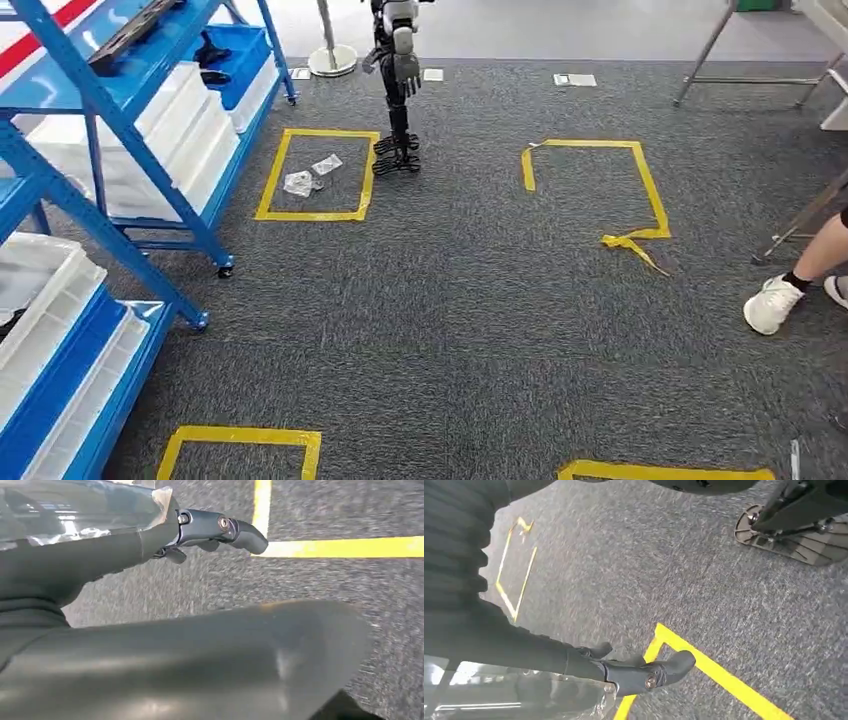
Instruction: Take the parts from the cabinet and place them on the table.
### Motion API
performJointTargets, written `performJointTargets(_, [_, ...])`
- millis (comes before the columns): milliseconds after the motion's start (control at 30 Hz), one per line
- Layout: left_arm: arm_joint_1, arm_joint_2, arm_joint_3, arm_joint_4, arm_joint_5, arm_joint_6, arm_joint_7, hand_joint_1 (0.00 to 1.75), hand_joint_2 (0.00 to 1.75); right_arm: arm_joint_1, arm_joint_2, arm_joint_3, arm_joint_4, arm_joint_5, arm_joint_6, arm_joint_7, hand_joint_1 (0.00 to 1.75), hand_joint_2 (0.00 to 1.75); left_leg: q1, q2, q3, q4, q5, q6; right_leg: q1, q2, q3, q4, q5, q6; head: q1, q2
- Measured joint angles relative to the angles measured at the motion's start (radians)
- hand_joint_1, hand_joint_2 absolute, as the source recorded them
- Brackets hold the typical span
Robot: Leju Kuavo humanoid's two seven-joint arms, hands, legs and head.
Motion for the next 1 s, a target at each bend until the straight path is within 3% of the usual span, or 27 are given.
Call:
performJointTargets(33, [0.001,0.000,0.000,0.000,0.000,0.000,0.000,0.00,0.00,-0.001,0.000,0.000,0.000,0.000,0.000,0.000,0.00,1.75,0.000,0.004,0.027,-0.046,0.028,0.001,0.000,-0.010,0.001,0.000,-0.001,0.000,-0.001,0.000])
performJointTargets(67, [0.001,0.000,0.000,0.000,0.000,0.000,0.000,0.00,0.00,-0.002,0.000,0.000,0.000,0.000,0.000,0.000,0.00,1.75,0.000,0.015,0.081,-0.141,0.074,0.004,0.000,-0.022,0.004,0.000,-0.002,0.000,-0.001,0.000])
performJointTargets(100, [-0.001,0.000,0.000,0.000,0.000,0.000,0.000,0.00,0.00,-0.003,0.001,0.000,0.000,0.000,0.000,0.000,0.00,1.75,-0.001,0.042,0.132,-0.230,0.108,0.009,0.001,-0.031,0.007,0.000,-0.003,-0.001,-0.001,0.000])
performJointTargets(133, [-0.004,0.000,0.000,0.000,0.000,0.000,0.000,0.00,0.00,-0.003,0.001,0.000,0.000,0.000,0.000,0.000,0.00,1.75,-0.007,0.095,0.166,-0.291,0.111,0.015,0.006,-0.039,0.009,0.000,-0.006,0.002,-0.001,0.000])
performJointTargets(167, [-0.009,0.001,0.000,0.000,-0.001,0.000,0.000,0.00,0.00,-0.003,0.002,0.000,0.000,0.000,0.000,0.000,0.00,1.75,-0.013,0.089,0.168,-0.302,0.112,0.018,0.018,-0.048,0.007,0.005,-0.009,0.008,-0.001,0.000])
performJointTargets(267, [-0.007,0.001,0.000,0.000,-0.003,0.002,0.002,0.00,0.00,-0.007,0.002,0.000,0.000,0.000,0.000,0.002,0.00,1.75,-0.020,0.052,0.157,-0.304,0.116,0.033,0.014,-0.083,0.012,-0.002,-0.009,0.015,0.002,0.000])
performJointTargets(300, [-0.005,0.001,0.000,0.000,-0.003,0.002,0.003,0.00,0.00,-0.008,0.002,0.000,0.000,0.001,0.000,0.002,0.00,1.75,-0.007,0.040,0.164,-0.318,0.127,0.046,0.023,-0.085,0.009,0.011,-0.022,0.023,0.003,0.000])
performJointTargets(333, [-0.004,0.000,0.000,0.000,-0.003,0.002,0.004,0.00,0.00,-0.009,-0.001,0.000,0.000,0.001,0.000,0.002,0.00,1.75,-0.009,0.032,0.163,-0.319,0.129,0.049,0.011,-0.027,0.000,0.036,-0.034,0.027,0.005,0.000])
performJointTargets(367, [-0.007,0.000,0.000,0.000,-0.003,0.003,0.006,0.00,0.00,-0.007,0.000,0.000,0.000,0.001,0.001,0.002,0.00,1.75,-0.004,0.022,0.161,-0.319,0.133,0.056,0.009,0.016,-0.025,0.091,-0.065,0.021,0.005,0.000])
performJointTargets(400, [-0.010,-0.002,0.000,0.000,-0.003,0.003,0.006,0.00,0.00,-0.006,-0.001,0.000,0.000,0.001,0.002,0.002,0.00,1.75,-0.003,0.008,0.158,-0.319,0.135,0.058,0.007,0.039,-0.063,0.172,-0.101,0.016,0.008,0.000])
performJointTargets(433, [-0.011,-0.002,0.000,0.000,-0.003,0.002,0.006,0.00,0.00,-0.004,-0.002,0.000,0.000,0.001,0.002,0.003,0.00,1.75,-0.003,-0.009,0.154,-0.318,0.137,0.059,0.005,0.049,-0.105,0.260,-0.134,0.014,0.008,0.000])
performJointTargets(467, [-0.010,-0.002,0.000,0.000,-0.003,0.002,0.006,0.00,0.00,-0.002,-0.001,0.000,0.000,0.001,0.002,0.004,0.00,1.75,-0.003,-0.023,0.153,-0.318,0.138,0.059,0.002,0.051,-0.132,0.316,-0.148,0.019,0.008,0.000])
performJointTargets(500, [-0.007,-0.002,0.000,0.000,-0.003,0.002,0.006,0.00,0.00,-0.001,-0.001,0.000,0.000,0.001,0.002,0.004,0.00,1.75,-0.002,-0.038,0.153,-0.318,0.139,0.057,-0.002,0.052,-0.134,0.318,-0.141,0.028,0.008,0.000])
performJointTargets(533, [-0.005,-0.002,0.000,0.000,-0.003,0.002,0.006,0.00,0.00,0.000,-0.002,0.000,0.000,0.001,0.003,0.005,0.00,1.75,0.000,-0.051,0.154,-0.317,0.140,0.055,-0.006,0.052,-0.115,0.274,-0.116,0.041,0.008,0.000])
performJointTargets(567, [-0.004,-0.002,0.000,0.000,-0.003,0.002,0.006,0.00,0.00,-0.001,-0.002,0.000,0.000,0.001,0.003,0.005,0.00,1.75,0.003,-0.063,0.154,-0.314,0.140,0.052,-0.012,0.055,-0.079,0.196,-0.078,0.057,0.008,0.000])
performJointTargets(600, [-0.004,-0.002,0.000,0.000,-0.003,0.002,0.007,0.00,0.00,-0.002,-0.003,0.000,0.000,0.001,0.003,0.005,0.00,1.75,0.007,-0.078,0.153,-0.310,0.140,0.045,-0.020,0.075,-0.030,0.091,-0.034,0.074,0.008,0.000])
performJointTargets(633, [-0.005,-0.002,0.000,0.000,-0.003,0.002,0.007,0.00,0.00,-0.001,-0.003,0.000,0.000,0.001,0.003,0.005,0.00,1.75,0.006,-0.088,0.147,-0.305,0.138,0.036,-0.032,0.120,0.001,0.019,-0.017,0.081,0.011,0.000])
performJointTargets(667, [-0.006,0.000,0.000,-0.001,-0.003,0.002,0.007,0.00,0.00,-0.001,0.001,0.000,0.000,0.001,0.004,0.006,0.00,1.75,0.000,-0.098,0.143,-0.296,0.136,0.028,-0.022,0.129,-0.001,0.013,-0.019,0.069,0.014,0.000])
performJointTargets(700, [-0.006,-0.001,0.000,-0.001,-0.003,0.003,0.008,0.00,0.00,-0.002,0.000,0.000,0.000,0.001,0.004,0.006,0.00,1.75,0.001,-0.104,0.138,-0.299,0.139,0.022,-0.023,0.113,-0.004,0.014,-0.017,0.052,0.011,0.000])
performJointTargets(767, [0.000,-0.001,0.000,-0.001,-0.003,0.003,0.009,0.00,0.00,-0.003,0.002,0.000,0.000,0.002,0.005,0.008,0.00,1.75,0.007,-0.119,0.136,-0.309,0.148,0.009,-0.014,0.100,0.004,0.015,-0.013,0.037,0.008,0.000])
performJointTargets(800, [0.003,-0.001,0.000,-0.001,-0.003,0.003,0.009,0.00,0.00,-0.003,0.003,0.000,0.000,0.003,0.006,0.008,0.00,1.75,0.010,-0.128,0.133,-0.307,0.151,0.005,-0.024,0.089,0.002,0.011,-0.007,0.028,0.007,0.000])
performJointTargets(833, [0.004,-0.001,0.000,-0.001,-0.003,0.004,0.009,0.00,0.00,-0.004,0.002,0.000,0.000,0.005,0.006,0.008,0.00,1.75,0.008,-0.089,0.125,-0.292,0.135,0.003,-0.024,0.077,0.001,0.011,-0.004,0.023,0.005,0.000])
performJointTargets(867, [0.003,-0.001,0.000,-0.001,-0.001,0.006,0.009,0.00,0.00,-0.003,0.002,0.000,0.000,0.006,0.006,0.008,0.00,1.75,0.004,-0.038,0.101,-0.236,0.093,0.001,-0.022,0.065,-0.001,0.011,-0.002,0.011,-0.003,0.000])
performJointTargets(900, [0.000,-0.002,0.000,-0.001,-0.001,0.008,0.009,0.00,0.00,-0.001,0.002,0.000,0.000,0.006,0.006,0.008,0.00,1.75,0.004,-0.018,0.072,-0.174,0.057,-0.001,-0.019,0.055,-0.003,0.011,-0.004,0.009,-0.008,0.000])
performJointTargets(933, [-0.002,-0.002,0.000,-0.001,0.000,0.010,0.008,0.00,0.00,0.002,0.002,0.000,0.000,0.007,0.006,0.008,0.00,1.75,0.005,-0.006,0.026,-0.074,0.011,-0.003,-0.014,0.037,-0.004,0.011,-0.005,0.007,-0.007,0.000])
performJointTargets(967, [-0.001,-0.003,0.000,-0.001,0.001,0.012,0.008,0.00,0.00,0.004,0.001,0.000,0.000,0.007,0.006,0.008,0.00,1.75,0.005,-0.002,-0.004,-0.007,-0.011,-0.003,-0.011,0.023,-0.006,0.011,-0.006,0.006,-0.006,0.000])
performJointTargets(1000, [0.001,-0.003,0.000,-0.001,0.003,0.013,0.008,0.00,0.00,0.004,0.000,0.000,0.001,0.007,0.006,0.008,0.00,1.75,0.005,0.000,-0.013,0.017,-0.010,-0.003,-0.009,0.007,-0.006,0.011,-0.007,0.005,-0.006,0.000])
